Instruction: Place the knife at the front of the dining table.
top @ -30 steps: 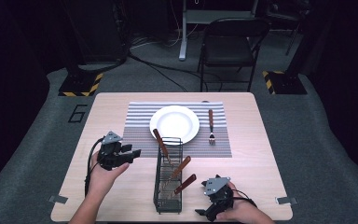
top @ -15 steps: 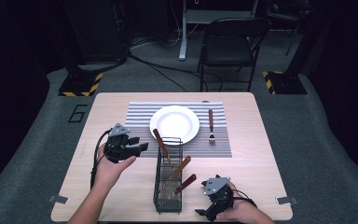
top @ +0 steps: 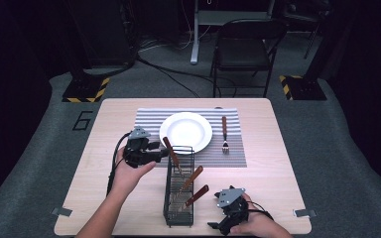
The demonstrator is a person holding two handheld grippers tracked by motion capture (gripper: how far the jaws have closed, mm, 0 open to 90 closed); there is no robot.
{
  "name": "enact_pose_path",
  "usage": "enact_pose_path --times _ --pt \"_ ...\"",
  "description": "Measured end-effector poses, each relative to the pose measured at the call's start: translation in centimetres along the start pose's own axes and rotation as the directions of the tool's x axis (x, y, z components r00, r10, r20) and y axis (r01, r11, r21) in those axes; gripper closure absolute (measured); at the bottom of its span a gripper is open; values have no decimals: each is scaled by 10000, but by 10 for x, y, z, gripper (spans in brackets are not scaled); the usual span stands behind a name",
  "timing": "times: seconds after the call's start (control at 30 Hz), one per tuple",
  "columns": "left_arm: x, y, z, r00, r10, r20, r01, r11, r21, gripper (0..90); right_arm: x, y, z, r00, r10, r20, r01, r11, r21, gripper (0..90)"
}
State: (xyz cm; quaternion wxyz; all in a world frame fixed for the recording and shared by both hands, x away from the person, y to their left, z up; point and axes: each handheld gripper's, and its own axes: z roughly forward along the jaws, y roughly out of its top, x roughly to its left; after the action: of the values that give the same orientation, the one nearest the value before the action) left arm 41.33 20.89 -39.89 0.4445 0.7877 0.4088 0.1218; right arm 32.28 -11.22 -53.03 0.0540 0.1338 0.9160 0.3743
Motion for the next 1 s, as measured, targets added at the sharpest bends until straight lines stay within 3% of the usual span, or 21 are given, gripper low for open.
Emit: enact_pose_path --times 0.27,0.5,0.83,1.0 --pt "-3 2 9 9998 -24 188 26 10000 -92 477 0 0 0 10000 5 -1 -5 10000 -1 0" --pt "-2 2 15 9996 -3 273 8 9998 -187 557 0 0 0 10000 5 -2 -5 10000 0 0" --pt "-4 5 11 9993 19 385 -11 9998 -217 643 0 0 0 10000 8 -7 -8 10000 6 0" --pt "-12 11 4 9985 83 533 -58 9988 -481 674 0 0 0 10000 23 20 -23 10000 -5 0"
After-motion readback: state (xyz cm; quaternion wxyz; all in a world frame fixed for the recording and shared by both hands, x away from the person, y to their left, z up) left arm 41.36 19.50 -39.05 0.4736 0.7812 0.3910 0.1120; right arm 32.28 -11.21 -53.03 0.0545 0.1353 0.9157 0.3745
